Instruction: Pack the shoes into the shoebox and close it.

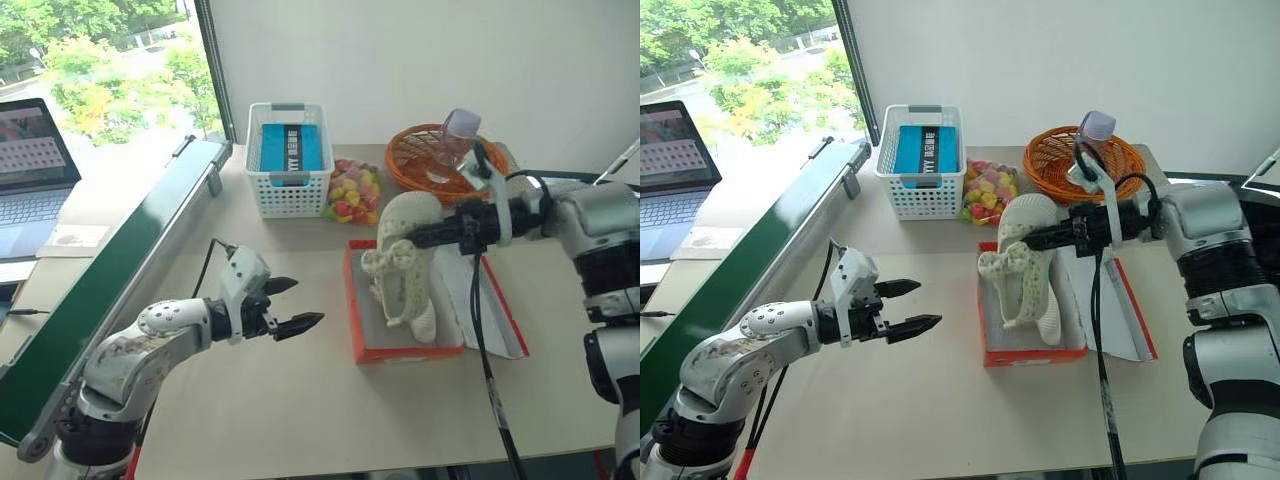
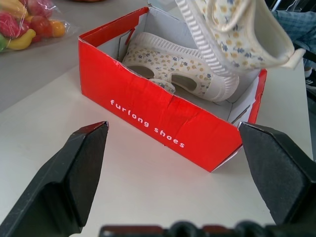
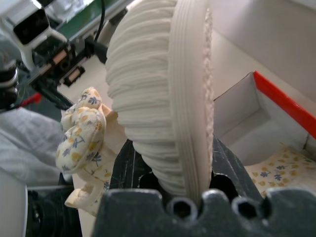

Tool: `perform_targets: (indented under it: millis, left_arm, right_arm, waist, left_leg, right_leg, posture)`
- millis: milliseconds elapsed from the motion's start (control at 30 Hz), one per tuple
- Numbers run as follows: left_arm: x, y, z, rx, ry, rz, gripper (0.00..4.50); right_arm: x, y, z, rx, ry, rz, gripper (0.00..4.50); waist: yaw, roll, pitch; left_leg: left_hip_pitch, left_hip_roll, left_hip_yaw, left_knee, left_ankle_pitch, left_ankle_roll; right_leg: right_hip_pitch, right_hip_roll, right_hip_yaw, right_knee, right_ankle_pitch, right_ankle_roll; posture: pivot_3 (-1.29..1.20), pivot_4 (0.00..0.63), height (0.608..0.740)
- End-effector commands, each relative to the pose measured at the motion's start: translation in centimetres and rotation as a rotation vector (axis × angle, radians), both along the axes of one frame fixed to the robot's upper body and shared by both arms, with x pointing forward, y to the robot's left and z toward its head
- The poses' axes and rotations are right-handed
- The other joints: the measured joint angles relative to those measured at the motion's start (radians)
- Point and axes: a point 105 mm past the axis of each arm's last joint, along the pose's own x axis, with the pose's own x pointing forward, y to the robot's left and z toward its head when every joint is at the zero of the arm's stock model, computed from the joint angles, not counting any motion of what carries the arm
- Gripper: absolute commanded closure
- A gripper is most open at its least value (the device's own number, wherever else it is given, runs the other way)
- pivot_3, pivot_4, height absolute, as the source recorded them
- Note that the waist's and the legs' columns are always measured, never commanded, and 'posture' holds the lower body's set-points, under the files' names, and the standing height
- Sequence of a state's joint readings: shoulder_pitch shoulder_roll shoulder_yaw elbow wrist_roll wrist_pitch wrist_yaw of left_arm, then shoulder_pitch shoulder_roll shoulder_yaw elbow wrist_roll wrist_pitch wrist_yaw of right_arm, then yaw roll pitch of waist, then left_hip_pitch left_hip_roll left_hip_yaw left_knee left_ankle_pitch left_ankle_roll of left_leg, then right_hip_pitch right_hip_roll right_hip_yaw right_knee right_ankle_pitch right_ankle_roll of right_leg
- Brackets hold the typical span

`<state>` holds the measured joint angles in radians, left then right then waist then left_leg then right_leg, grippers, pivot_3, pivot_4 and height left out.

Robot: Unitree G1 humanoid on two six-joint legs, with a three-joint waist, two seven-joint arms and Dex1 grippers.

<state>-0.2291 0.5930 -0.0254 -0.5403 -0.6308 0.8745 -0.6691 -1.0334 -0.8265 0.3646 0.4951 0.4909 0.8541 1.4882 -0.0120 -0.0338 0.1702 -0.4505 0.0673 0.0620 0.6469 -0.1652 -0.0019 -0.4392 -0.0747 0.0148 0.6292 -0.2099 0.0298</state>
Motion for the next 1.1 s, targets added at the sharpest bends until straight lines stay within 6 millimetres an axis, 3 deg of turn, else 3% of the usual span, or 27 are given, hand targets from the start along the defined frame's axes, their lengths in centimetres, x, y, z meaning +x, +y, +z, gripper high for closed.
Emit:
perform_targets:
  millis: [33,200,367,500,600,933,1100]
  left_arm:
    - [-0.4,-0.7,0.9,-0.012,-0.055,-0.026,0.00]
    - [0.6,-0.6,2.3,-0.063,-0.097,0.037,0.00]
    - [0.6,-0.3,2.3,-0.037,-0.110,0.051,0.00]
    - [0.6,0.0,2.1,-0.034,-0.117,0.080,0.00]
    - [0.6,-0.2,2.0,-0.037,-0.118,0.084,0.00]
    - [0.7,-1.1,1.8,-0.053,-0.127,0.081,0.00]
    - [1.1,-1.7,1.7,-0.063,-0.134,0.070,0.00]
  right_arm:
    - [0.6,-0.3,-1.2,-0.026,-0.008,0.029,4.02]
    - [2.4,1.0,-3.0,-0.081,-0.018,0.004,4.02]
    - [3.2,1.3,-4.2,-0.111,-0.002,-0.008,4.02]
    - [4.9,-1.2,-8.3,-0.352,-0.022,-0.191,4.02]
    - [6.2,-2.2,-9.3,-0.494,-0.154,-0.246,4.02]
    - [4.1,-4.5,-11.7,-0.700,-0.101,-0.094,4.02]
    - [0.8,-6.1,-12.6,-0.819,-0.043,0.160,4.02]
  waist:
    - [0.000,0.000,0.000]
    - [0.000,0.000,0.000]
    - [-0.002,0.000,0.000]
    - [0.001,0.000,0.000]
    - [0.004,0.000,0.000]
    - [0.020,0.000,-0.001]
    - [0.038,0.000,-0.001]
  left_leg:
    - [0.000,0.000,0.000,0.000,0.000,0.000]
    - [0.000,0.000,0.000,0.000,0.000,0.000]
    - [0.001,0.000,0.000,0.000,0.000,0.000]
    - [0.003,0.000,0.000,0.000,0.000,0.000]
    - [0.004,-0.001,0.000,0.000,0.000,0.000]
    - [0.012,-0.002,-0.001,0.001,0.000,-0.001]
    - [0.011,-0.004,-0.002,0.001,0.000,-0.001]
  right_leg:
    - [0.000,0.000,0.000,0.000,0.000,0.000]
    - [0.000,0.000,0.000,0.001,0.000,0.000]
    - [0.001,0.001,0.000,0.001,0.001,0.000]
    - [0.002,0.000,0.000,0.001,0.001,0.000]
    - [0.004,-0.001,0.000,0.001,0.001,0.001]
    - [0.014,-0.001,-0.001,-0.001,0.000,0.001]
    - [0.015,-0.002,-0.001,-0.002,-0.002,0.003]
  posture:
    - [0.00,0.150,0.740]
    - [0.00,0.150,0.740]
    - [0.00,0.150,0.740]
    - [0.00,0.150,0.740]
    - [0.00,0.150,0.740]
    - [0.00,0.150,0.740]
    - [0.00,0.150,0.740]
